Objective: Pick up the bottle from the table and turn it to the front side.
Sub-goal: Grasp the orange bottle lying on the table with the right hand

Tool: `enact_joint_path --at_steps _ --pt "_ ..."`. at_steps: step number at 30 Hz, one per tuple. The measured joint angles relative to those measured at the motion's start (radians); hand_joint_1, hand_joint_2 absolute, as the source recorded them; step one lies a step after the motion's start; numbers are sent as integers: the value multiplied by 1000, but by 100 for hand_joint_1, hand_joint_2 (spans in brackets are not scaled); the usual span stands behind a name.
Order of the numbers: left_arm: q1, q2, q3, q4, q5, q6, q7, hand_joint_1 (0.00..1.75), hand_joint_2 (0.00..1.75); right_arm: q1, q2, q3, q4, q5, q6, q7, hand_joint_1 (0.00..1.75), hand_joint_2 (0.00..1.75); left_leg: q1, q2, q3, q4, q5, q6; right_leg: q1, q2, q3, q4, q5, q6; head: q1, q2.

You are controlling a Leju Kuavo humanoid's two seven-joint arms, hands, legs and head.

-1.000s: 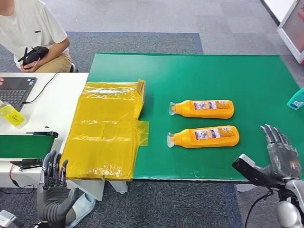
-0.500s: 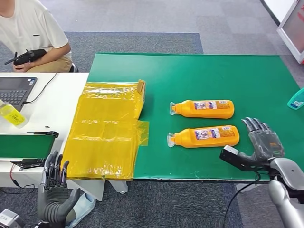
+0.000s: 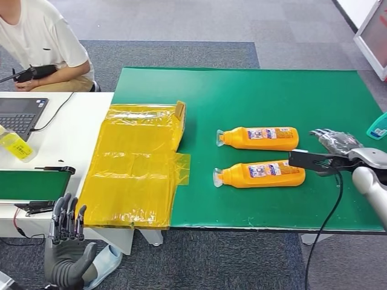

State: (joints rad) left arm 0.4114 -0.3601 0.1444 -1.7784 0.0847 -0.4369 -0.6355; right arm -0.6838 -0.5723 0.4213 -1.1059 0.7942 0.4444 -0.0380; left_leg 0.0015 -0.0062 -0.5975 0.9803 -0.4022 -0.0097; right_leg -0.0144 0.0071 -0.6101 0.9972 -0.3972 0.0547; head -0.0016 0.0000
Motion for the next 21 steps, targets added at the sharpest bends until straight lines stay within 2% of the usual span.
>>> enact_joint_path --at_steps 9,13,15,18,21 --pt "-2 0 23 0 -6 -20 -14 0 175 -157 11 206 192 -55 20 0 0 175 0 0 0 0 0 0 0 0 0 0 0 0 0 0" --pt "-1 0 33 0 -4 -30 -15 0 175 -192 13 268 226 -130 75 -1 0 175 0 0 0 0 0 0 0 0 0 0 0 0 0 0" --pt "-1 0 40 1 -3 -39 -19 0 175 -215 3 302 227 -221 133 10 0 175 0 0 0 0 0 0 0 0 -1 0 0 0 0 0" --pt "1 0 53 4 -3 -52 -24 0 175 -265 -39 371 196 -435 212 67 0 175 -1 -1 0 0 0 0 -1 0 -1 0 0 0 0 0" --pt "2 0 65 7 0 -55 -28 0 175 -332 -94 461 143 -638 229 127 0 175 -1 -1 -1 0 0 0 -1 0 -1 0 0 1 0 0"
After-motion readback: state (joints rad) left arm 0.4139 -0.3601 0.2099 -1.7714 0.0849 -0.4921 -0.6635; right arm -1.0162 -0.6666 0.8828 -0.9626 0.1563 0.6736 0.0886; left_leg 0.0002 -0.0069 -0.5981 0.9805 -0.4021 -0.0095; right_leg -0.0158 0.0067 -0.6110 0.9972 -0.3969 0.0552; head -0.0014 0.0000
